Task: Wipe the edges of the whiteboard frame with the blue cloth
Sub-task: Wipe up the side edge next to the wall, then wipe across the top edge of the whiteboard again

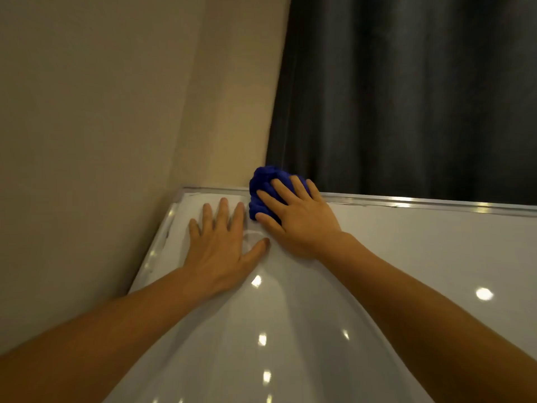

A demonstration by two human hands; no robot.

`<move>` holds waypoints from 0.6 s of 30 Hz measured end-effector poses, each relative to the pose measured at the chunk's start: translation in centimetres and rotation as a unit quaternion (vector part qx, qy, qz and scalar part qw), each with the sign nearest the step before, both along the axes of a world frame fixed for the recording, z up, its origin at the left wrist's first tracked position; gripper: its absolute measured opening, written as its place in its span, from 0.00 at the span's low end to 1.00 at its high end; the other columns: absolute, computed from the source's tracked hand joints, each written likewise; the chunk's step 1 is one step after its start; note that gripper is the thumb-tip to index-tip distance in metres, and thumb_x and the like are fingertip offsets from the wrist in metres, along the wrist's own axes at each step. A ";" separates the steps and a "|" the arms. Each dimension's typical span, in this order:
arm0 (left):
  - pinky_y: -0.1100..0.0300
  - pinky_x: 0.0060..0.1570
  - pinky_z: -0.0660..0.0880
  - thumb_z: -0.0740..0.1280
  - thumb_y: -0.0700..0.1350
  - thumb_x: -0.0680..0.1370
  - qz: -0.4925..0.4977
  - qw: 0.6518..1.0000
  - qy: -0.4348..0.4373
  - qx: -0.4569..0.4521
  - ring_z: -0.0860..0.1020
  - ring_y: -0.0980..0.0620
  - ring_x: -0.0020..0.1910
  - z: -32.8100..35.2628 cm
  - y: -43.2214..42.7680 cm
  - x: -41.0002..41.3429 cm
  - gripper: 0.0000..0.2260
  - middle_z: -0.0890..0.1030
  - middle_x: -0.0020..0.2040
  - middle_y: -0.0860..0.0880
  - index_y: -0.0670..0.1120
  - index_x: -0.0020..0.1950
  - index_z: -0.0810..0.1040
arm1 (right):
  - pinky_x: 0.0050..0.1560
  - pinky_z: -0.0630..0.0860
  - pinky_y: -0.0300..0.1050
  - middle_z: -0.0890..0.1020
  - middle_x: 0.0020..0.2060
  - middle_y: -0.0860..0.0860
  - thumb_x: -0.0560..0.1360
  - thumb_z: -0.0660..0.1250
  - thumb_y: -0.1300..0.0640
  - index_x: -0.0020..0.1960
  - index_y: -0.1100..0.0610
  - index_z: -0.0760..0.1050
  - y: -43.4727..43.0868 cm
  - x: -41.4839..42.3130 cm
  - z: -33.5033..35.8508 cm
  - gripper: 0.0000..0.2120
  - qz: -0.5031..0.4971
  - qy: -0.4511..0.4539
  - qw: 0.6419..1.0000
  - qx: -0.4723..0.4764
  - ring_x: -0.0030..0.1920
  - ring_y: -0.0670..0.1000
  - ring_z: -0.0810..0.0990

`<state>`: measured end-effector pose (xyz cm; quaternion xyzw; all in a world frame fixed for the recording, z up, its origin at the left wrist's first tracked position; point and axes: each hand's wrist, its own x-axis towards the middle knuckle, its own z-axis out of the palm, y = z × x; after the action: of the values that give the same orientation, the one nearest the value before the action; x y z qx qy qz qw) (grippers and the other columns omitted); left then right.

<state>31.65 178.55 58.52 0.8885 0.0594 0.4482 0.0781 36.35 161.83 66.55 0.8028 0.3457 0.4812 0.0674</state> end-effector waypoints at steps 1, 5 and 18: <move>0.38 0.75 0.41 0.39 0.77 0.70 -0.011 1.000 -0.003 0.024 0.37 0.40 0.79 0.5 -1.1 0.3 0.43 0.39 0.81 0.46 0.56 0.79 0.36 | 0.77 0.37 0.58 0.53 0.81 0.49 0.78 0.36 0.32 0.79 0.41 0.48 -1.3 0.0 -0.2 0.33 -0.004 0.001 1.000 0.003 0.80 0.58 0.45; 0.37 0.74 0.40 0.38 0.77 0.70 -0.029 0.997 -0.007 0.076 0.38 0.40 0.79 1.8 -6.3 1.4 0.43 0.39 0.81 0.45 0.54 0.79 0.37 | 0.75 0.35 0.54 0.53 0.81 0.47 0.77 0.34 0.31 0.79 0.37 0.46 -7.4 0.2 -0.6 0.32 -0.021 0.001 0.999 0.037 0.80 0.57 0.45; 0.28 0.69 0.36 0.34 0.80 0.63 -0.058 0.994 -0.013 0.089 0.32 0.31 0.75 3.1 -23.2 3.6 0.52 0.31 0.78 0.40 0.48 0.78 0.33 | 0.73 0.29 0.61 0.42 0.81 0.49 0.77 0.39 0.30 0.79 0.41 0.40 -27.0 0.8 0.5 0.34 -0.197 0.091 0.924 0.316 0.78 0.57 0.32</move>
<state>35.24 155.32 61.66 0.8879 -0.0336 0.4580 0.0249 37.18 134.79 67.06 0.8747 0.0151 0.4672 -0.1283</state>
